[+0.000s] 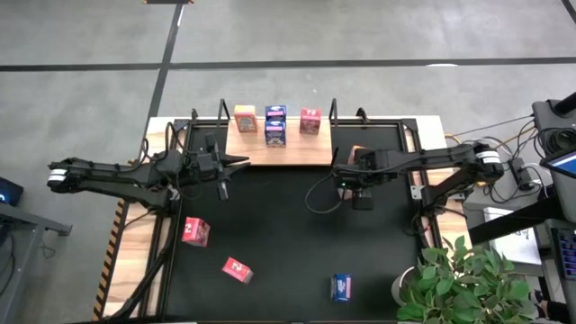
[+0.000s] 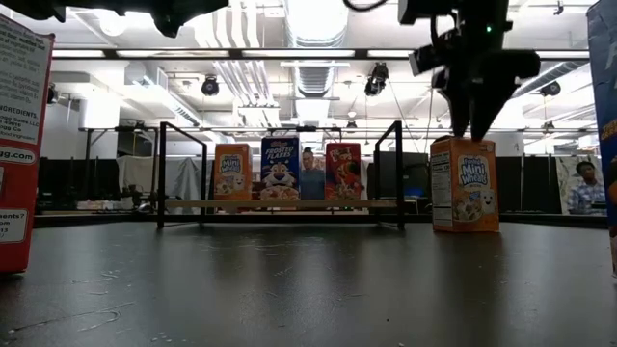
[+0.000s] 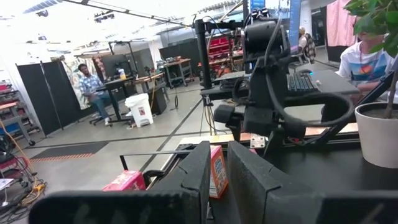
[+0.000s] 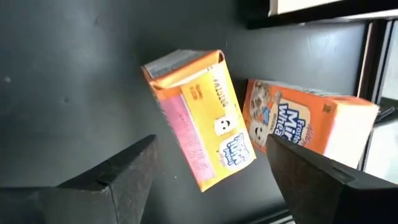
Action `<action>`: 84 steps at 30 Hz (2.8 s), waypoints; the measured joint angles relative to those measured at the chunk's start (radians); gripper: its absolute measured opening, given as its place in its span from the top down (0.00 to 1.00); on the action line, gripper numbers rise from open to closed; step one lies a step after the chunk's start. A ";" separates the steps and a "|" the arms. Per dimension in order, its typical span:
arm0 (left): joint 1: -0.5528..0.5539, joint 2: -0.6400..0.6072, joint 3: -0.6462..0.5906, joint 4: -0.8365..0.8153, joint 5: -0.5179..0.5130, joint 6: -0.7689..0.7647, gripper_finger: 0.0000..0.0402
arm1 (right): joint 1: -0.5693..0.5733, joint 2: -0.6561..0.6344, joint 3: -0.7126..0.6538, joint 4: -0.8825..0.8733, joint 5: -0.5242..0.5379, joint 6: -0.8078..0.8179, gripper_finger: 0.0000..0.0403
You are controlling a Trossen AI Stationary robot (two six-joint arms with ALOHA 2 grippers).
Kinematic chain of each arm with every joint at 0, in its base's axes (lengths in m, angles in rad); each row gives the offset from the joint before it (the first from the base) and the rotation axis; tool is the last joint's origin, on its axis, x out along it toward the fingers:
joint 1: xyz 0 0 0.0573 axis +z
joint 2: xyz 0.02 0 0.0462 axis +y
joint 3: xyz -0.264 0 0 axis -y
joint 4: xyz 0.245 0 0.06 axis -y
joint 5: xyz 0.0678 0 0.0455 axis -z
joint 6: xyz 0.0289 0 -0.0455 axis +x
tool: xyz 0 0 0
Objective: Stack cereal on shelf
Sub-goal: Put the bottom orange cereal box on the shelf aligned with other orange cereal box
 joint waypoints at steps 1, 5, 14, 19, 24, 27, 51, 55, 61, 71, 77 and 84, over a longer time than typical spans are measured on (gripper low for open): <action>0.000 0.000 0.000 0.000 0.000 0.000 0.90 | -0.005 0.000 -0.012 0.008 0.000 -0.005 0.27; 0.000 0.000 0.000 0.000 0.000 0.000 0.90 | -0.023 0.000 -0.062 0.068 0.000 -0.029 0.29; 0.000 0.000 0.000 0.000 0.000 0.000 0.90 | -0.026 -0.001 -0.088 0.103 -0.042 -0.032 0.45; 0.000 0.000 0.000 0.000 0.000 0.000 0.90 | -0.026 -0.001 -0.064 0.107 -0.061 -0.017 0.54; 0.000 0.000 0.000 -0.001 0.000 0.000 0.90 | -0.026 -0.001 -0.034 0.106 -0.062 0.011 0.58; 0.000 0.000 0.000 -0.001 0.000 0.000 0.90 | -0.026 -0.001 0.004 0.103 -0.065 0.049 0.59; 0.000 -0.065 0.000 -0.051 0.000 0.035 0.90 | -0.032 0.168 0.298 0.766 -0.076 -0.095 0.67; 0.000 -0.131 -0.004 -0.083 0.000 0.034 0.90 | -0.041 0.279 0.431 0.717 -0.069 -0.155 0.67; 0.000 -0.199 -0.013 -0.136 0.000 0.030 0.90 | -0.081 0.451 0.658 0.601 -0.051 -0.217 0.67; 0.000 -0.203 -0.013 -0.147 0.000 0.031 0.90 | -0.148 0.681 0.926 0.510 -0.052 -0.281 0.67; 0.000 -0.203 -0.013 -0.147 0.000 0.031 0.90 | -0.172 0.761 0.975 0.507 -0.051 -0.312 0.67; 0.000 -0.203 -0.013 -0.146 0.000 0.031 0.90 | -0.177 0.783 0.977 0.511 -0.052 -0.325 0.65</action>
